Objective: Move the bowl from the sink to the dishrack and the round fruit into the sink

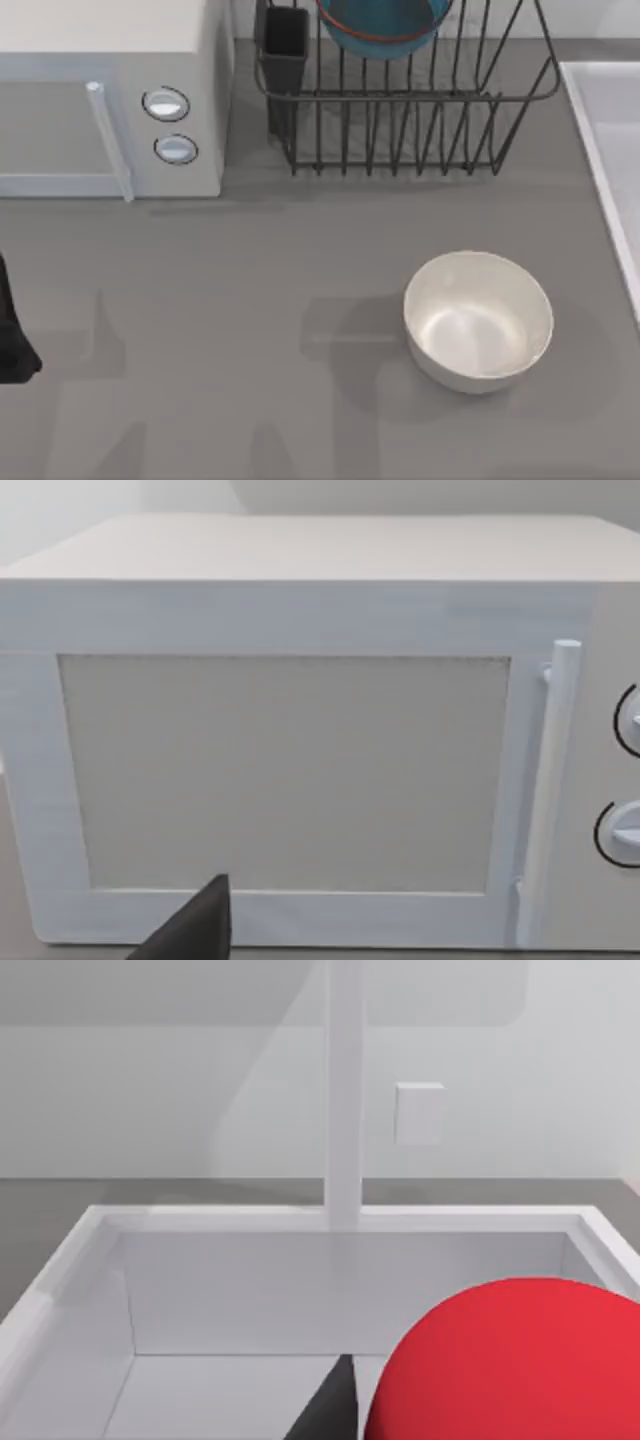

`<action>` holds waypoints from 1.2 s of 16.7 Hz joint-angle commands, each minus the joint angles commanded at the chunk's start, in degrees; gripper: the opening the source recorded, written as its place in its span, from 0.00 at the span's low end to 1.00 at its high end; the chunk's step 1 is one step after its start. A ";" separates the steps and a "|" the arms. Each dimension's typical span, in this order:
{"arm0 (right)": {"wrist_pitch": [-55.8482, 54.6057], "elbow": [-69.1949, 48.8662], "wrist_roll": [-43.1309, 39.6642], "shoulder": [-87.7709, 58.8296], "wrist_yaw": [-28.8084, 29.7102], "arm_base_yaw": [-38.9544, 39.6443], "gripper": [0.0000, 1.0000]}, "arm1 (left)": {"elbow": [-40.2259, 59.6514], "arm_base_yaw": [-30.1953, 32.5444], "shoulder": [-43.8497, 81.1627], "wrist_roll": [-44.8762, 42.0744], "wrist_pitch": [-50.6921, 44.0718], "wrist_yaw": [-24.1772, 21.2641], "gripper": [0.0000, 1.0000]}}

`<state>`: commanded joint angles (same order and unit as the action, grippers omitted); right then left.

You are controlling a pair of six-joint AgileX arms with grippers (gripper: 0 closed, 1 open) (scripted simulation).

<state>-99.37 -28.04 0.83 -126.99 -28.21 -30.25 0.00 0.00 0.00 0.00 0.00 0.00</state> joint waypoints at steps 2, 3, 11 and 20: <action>0.00 0.00 0.00 0.00 0.00 0.00 0.68 | 0.00 0.00 0.00 0.00 0.00 0.00 1.00; 0.00 0.00 0.00 0.00 0.00 0.00 0.75 | 0.00 0.00 0.00 0.00 0.00 0.00 1.00; 0.00 0.00 0.00 0.00 0.00 0.00 1.00 | 0.00 0.00 0.00 0.00 0.00 0.00 1.00; 4.65 1.75 0.29 5.58 4.62 -1.20 1.00 | 0.00 0.00 0.00 0.00 0.00 0.00 1.00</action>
<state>-94.72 -26.29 1.12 -121.41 -23.59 -31.45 0.00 0.00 0.00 0.00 0.00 0.00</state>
